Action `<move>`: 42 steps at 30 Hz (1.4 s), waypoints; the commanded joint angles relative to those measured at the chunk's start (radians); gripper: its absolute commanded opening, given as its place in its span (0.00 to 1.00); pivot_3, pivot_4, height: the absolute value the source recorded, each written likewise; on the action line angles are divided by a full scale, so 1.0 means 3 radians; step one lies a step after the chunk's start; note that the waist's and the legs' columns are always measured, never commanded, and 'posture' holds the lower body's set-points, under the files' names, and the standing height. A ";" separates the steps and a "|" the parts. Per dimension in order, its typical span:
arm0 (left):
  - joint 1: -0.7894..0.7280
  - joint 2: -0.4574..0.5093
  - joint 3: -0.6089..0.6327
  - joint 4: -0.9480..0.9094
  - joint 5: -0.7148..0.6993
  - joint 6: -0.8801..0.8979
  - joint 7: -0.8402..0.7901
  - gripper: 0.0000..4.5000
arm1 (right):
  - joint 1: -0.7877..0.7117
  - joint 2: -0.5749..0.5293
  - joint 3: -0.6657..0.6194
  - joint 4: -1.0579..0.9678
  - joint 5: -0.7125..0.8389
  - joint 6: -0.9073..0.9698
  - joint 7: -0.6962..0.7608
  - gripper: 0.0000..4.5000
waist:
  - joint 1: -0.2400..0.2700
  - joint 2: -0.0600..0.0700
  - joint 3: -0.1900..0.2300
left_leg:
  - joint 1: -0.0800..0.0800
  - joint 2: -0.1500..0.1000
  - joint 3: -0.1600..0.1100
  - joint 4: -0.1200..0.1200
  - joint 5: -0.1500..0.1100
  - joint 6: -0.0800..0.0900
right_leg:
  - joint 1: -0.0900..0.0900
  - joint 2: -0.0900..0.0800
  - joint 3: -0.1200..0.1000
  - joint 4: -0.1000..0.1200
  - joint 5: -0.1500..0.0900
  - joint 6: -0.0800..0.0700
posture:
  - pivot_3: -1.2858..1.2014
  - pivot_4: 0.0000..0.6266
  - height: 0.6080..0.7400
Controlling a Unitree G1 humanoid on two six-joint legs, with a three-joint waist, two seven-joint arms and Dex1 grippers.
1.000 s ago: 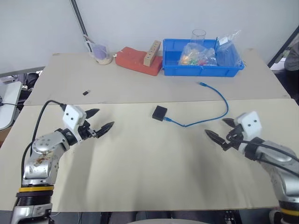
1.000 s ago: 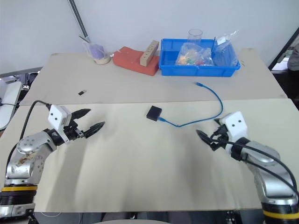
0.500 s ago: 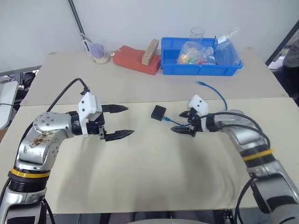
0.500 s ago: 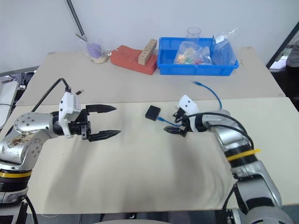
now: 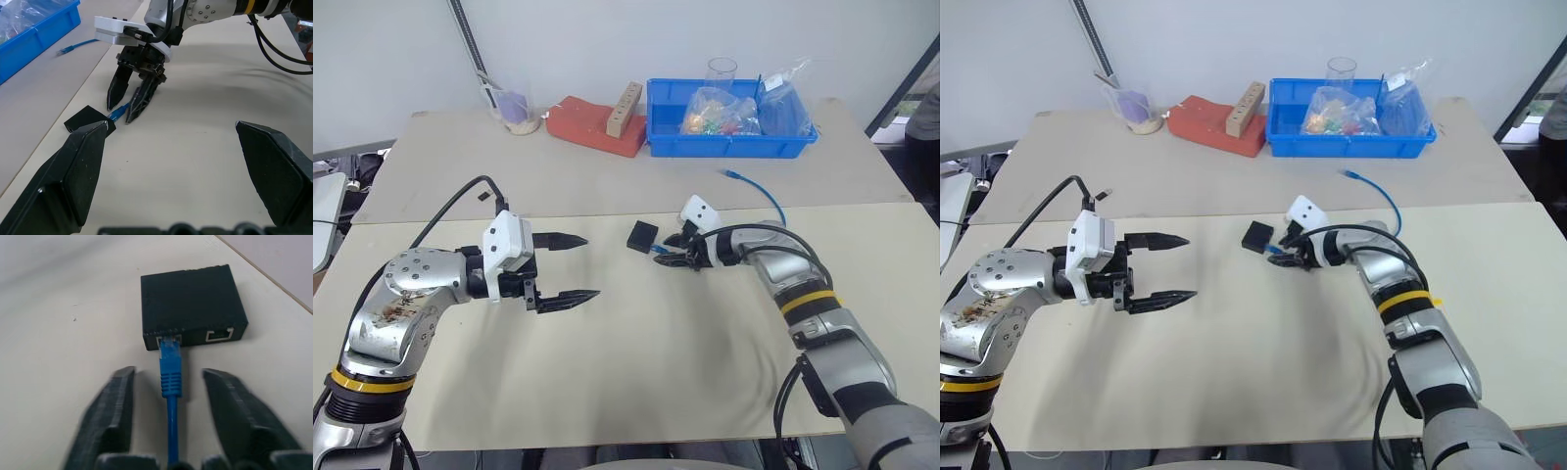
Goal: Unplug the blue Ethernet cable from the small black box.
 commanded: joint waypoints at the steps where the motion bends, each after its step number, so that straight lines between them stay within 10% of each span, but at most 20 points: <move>1: 0.0024 0.0041 0.0068 -0.0114 0.0019 -0.0074 0.0022 1.00 | 0.0031 0.0032 -0.0018 -0.0012 -0.0054 -0.0122 0.0057 0.20 | 0.0003 0.0000 0.0000 | 0.0000 0.0000 0.0000 0.0000 0.0000 0.0000 | 0.0000 0.0000 0.0000 0.0000 0.0000 0.0000 | 0.52 0.24 1.00; 4: 0.0030 0.0029 0.0046 -0.0112 0.0015 -0.0060 0.0025 1.00 | 0.0094 0.0049 -0.0059 -0.0093 -0.0024 -0.0130 0.0067 0.00 | 0.0004 0.0000 0.0000 | 0.0000 -0.0001 0.0000 0.0000 0.0000 0.0000 | 0.0000 -0.0001 0.0000 0.0000 0.0000 0.0000 | 0.52 0.24 1.00; 17: -0.0387 -0.0425 0.0262 0.0428 -0.1090 0.1456 0.0559 1.00 | 0.0647 -0.0677 -0.0142 -0.1412 -0.0751 -0.2518 -0.0388 0.00 | 0.0002 0.0004 0.0004 | -0.0003 -0.0002 -0.0005 0.0007 0.0000 0.0000 | -0.0001 -0.0001 -0.0004 0.0006 0.0000 0.0001 | 0.52 0.24 1.00; 34: -0.0887 -0.0877 -0.0183 0.1007 -0.0703 0.1117 0.0277 1.00 | 0.0654 -0.0650 -0.0076 -0.1847 -0.1036 -0.2843 -0.0629 0.00 | 0.0021 0.0004 0.0005 | -0.0004 -0.0005 -0.0005 0.0009 0.0002 -0.0003 | 0.0000 -0.0003 -0.0004 0.0012 0.0000 0.0001 | 0.52 0.24 1.00; 42: -0.0924 -0.0951 -0.0196 0.1104 -0.0647 0.1080 0.0189 0.27 | 0.0588 -0.0623 -0.0063 -0.1816 -0.1063 -0.2926 -0.0664 0.00 | 0.0016 0.0004 0.0005 | -0.0004 -0.0005 -0.0005 0.0009 0.0002 -0.0003 | 0.0000 -0.0003 -0.0004 0.0012 0.0000 0.0001 | 0.52 0.24 1.00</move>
